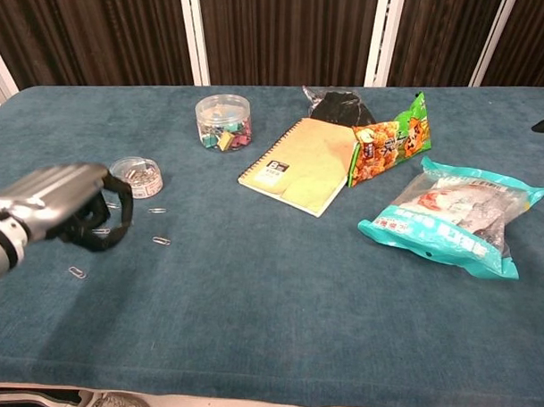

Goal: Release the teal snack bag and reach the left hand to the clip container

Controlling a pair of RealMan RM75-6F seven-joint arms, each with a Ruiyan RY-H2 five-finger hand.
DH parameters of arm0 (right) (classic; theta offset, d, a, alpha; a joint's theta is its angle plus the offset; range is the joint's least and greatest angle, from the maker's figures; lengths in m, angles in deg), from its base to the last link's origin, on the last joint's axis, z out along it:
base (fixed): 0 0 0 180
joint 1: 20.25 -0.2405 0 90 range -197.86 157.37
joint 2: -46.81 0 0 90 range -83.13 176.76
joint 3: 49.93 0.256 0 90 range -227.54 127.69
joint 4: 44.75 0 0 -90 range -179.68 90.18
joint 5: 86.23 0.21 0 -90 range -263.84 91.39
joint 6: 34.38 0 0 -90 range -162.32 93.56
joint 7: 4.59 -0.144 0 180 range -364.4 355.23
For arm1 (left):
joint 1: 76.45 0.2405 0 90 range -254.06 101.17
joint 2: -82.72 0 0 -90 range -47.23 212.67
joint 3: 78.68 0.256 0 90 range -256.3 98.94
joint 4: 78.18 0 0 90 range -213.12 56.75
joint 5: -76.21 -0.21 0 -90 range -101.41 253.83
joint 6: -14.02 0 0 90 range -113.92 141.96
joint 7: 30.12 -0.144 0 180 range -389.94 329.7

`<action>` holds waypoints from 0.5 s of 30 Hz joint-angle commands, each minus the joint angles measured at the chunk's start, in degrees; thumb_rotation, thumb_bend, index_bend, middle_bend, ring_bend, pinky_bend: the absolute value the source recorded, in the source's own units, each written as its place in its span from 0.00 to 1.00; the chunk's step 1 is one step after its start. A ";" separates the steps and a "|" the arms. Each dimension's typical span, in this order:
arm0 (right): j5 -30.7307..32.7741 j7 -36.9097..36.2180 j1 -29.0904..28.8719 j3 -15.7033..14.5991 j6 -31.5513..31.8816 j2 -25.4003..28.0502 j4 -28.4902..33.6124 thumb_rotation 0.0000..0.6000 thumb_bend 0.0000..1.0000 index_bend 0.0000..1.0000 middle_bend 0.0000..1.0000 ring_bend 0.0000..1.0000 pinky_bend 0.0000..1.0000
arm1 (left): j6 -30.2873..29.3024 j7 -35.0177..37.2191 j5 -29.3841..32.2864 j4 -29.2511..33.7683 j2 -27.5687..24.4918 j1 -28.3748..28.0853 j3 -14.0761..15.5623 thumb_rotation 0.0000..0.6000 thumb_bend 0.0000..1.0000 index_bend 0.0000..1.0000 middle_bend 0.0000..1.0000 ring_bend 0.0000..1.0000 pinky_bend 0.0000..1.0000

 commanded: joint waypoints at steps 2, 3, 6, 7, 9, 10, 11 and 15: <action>0.00 -0.79 0.23 0.17 0.43 0.05 -0.40 1.00 0.06 0.00 0.00 0.00 0.03 | 1.31 1.93 2.41 -0.50 -0.96 -2.35 -4.99 1.00 0.53 0.75 1.00 1.00 1.00; 0.00 -1.01 0.26 0.19 0.49 -0.01 -0.54 1.00 0.06 0.00 0.00 0.00 0.03 | 2.13 2.17 3.41 -1.36 -0.76 -3.15 -6.12 1.00 0.52 0.75 1.00 1.00 1.00; -0.05 -1.65 0.31 0.20 0.49 -0.22 -1.20 1.00 0.06 0.00 0.00 0.00 0.03 | 4.62 2.46 6.88 -6.18 0.88 -6.23 -9.78 1.00 0.52 0.74 1.00 1.00 1.00; -0.03 -1.77 0.28 0.20 0.40 -0.26 -1.40 1.00 0.06 0.00 0.00 0.00 0.03 | 5.29 2.36 7.88 -8.02 1.54 -7.18 -10.67 1.00 0.52 0.74 1.00 1.00 1.00; 0.08 -2.01 0.25 0.22 0.20 -0.26 -1.76 1.00 0.06 0.00 0.00 0.00 0.03 | 6.75 2.12 10.13 -12.15 3.03 -9.27 -12.46 1.00 0.52 0.74 1.00 1.00 1.00; 0.13 -2.09 0.26 0.25 0.18 -0.22 -1.87 1.00 0.06 0.00 0.00 0.00 0.03 | 7.41 2.06 11.10 -13.68 3.58 -10.04 -13.06 1.00 0.52 0.74 1.00 1.00 1.00; 0.20 -2.21 0.28 0.30 0.19 -0.16 -1.99 1.00 0.06 0.00 0.00 0.00 0.03 | 8.18 2.12 12.21 -15.42 4.18 -10.91 -13.71 1.00 0.52 0.74 1.00 1.00 1.00; 0.60 -2.63 0.25 0.47 -0.11 -0.19 -2.58 1.00 0.06 0.00 0.00 0.00 0.03 | 10.18 2.50 14.72 -20.14 5.81 -13.10 -14.82 1.00 0.52 0.74 1.00 1.00 1.00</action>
